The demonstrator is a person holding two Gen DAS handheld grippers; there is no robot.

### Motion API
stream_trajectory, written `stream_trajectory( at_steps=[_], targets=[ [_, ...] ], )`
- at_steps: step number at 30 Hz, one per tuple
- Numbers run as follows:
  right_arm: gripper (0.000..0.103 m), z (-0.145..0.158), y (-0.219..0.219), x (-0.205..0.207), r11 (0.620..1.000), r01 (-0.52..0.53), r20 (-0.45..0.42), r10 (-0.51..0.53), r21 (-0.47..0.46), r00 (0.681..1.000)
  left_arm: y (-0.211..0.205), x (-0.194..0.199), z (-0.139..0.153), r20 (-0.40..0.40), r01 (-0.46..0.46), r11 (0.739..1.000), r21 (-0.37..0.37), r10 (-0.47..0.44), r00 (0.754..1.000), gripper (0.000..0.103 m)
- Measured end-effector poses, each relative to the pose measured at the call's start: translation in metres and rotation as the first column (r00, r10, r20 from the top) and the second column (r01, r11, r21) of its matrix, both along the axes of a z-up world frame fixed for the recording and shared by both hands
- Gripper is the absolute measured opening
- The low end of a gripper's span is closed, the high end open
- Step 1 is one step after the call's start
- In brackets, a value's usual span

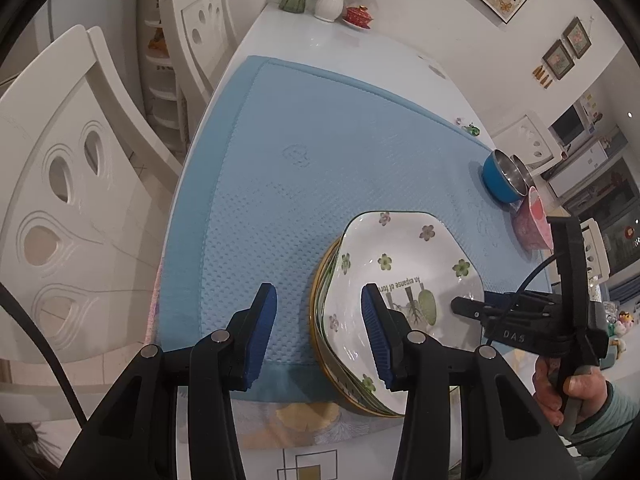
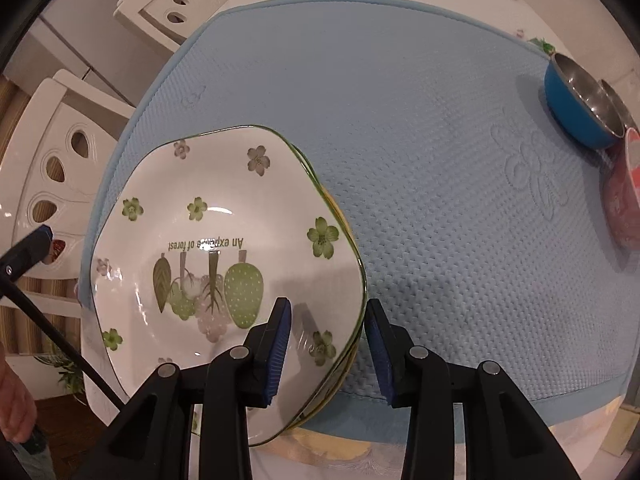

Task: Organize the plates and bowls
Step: 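Move the right tool toward the pink cartoon-face bowl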

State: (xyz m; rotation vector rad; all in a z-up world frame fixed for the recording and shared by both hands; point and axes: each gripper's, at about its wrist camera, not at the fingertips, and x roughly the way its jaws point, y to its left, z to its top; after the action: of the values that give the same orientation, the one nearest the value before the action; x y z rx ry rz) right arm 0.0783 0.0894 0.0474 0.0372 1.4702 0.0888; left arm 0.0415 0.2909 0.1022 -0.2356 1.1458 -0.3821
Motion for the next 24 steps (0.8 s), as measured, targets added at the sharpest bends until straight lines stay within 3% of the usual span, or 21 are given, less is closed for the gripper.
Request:
stream_trajectory(
  at_steps=[7, 15, 24],
  targets=[
    [0.037, 0.006, -0.018, -0.004, 0.998, 0.047, -0.007, -0.047, 0.044, 0.999, -0.005, 0.006, 0.007, 0.031, 0.041, 0.999, -0.009, -0.041, 0.999, 0.041],
    [0.037, 0.035, -0.053, -0.020, 0.991, 0.076, 0.030, -0.080, 0.108, 0.996, -0.028, 0.017, 0.023, 0.089, 0.102, 0.995, -0.016, -0.100, 0.991, 0.041],
    [0.037, 0.080, -0.138, -0.032, 0.972, 0.194, 0.136, -0.212, 0.131, 0.968, -0.111, 0.026, 0.061, 0.173, 0.205, 0.979, -0.004, -0.202, 0.964, 0.042]
  ],
)
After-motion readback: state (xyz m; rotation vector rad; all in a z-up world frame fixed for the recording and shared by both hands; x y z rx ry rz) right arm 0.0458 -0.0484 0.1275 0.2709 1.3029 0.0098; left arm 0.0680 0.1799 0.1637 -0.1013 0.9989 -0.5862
